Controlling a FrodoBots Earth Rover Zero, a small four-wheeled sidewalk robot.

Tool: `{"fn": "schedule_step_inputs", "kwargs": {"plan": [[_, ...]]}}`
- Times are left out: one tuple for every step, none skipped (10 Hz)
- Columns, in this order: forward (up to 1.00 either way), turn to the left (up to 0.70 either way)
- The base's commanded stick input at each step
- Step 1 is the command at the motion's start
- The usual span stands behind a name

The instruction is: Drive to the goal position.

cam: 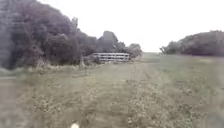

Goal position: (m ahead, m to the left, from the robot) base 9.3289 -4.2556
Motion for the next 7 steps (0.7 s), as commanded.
{"fn": "schedule_step_inputs", "kwargs": {"plan": [[0.7, -0.35], [0.7, -0.35], [0.7, -0.35], [0.7, -0.35], [0.7, -0.35], [0.7, -0.35], [0.7, -0.35]]}}
